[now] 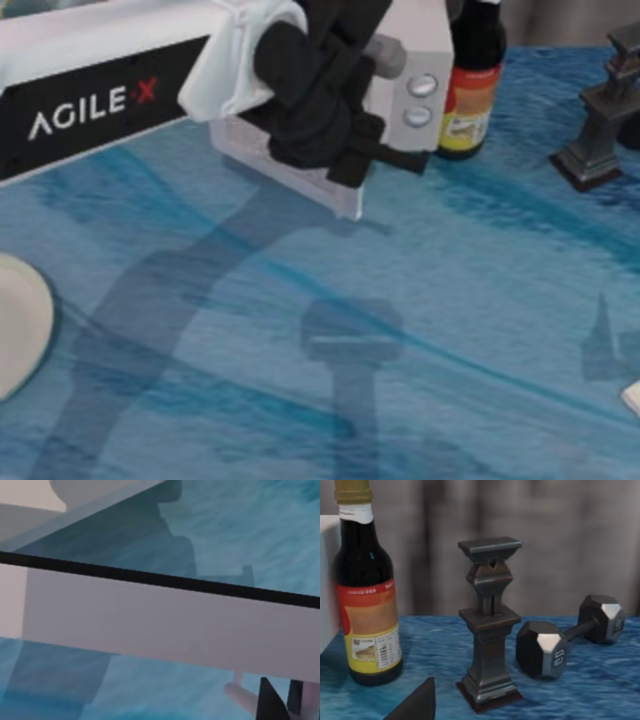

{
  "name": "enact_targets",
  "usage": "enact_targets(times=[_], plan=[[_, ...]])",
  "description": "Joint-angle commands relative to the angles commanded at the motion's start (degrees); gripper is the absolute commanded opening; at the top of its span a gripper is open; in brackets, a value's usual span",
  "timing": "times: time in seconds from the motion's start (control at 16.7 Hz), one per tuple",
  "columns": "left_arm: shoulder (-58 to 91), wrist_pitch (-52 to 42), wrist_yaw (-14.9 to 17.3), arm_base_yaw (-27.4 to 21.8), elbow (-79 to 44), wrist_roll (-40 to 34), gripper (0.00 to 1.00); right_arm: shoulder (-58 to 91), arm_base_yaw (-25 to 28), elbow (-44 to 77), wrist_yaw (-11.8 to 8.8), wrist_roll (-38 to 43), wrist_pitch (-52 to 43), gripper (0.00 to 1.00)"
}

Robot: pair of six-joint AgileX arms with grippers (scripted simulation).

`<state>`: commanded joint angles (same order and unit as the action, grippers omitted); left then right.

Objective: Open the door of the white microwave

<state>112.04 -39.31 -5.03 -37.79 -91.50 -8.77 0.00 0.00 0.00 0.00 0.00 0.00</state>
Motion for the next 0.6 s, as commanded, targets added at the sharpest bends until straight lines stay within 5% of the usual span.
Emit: enact_targets(times=[0.6], plan=[[-1.7, 0.9, 1.3, 0.7, 2.5, 2.6, 0.0, 0.0, 0.0, 0.0, 0.0, 0.0, 0.0, 1.0]])
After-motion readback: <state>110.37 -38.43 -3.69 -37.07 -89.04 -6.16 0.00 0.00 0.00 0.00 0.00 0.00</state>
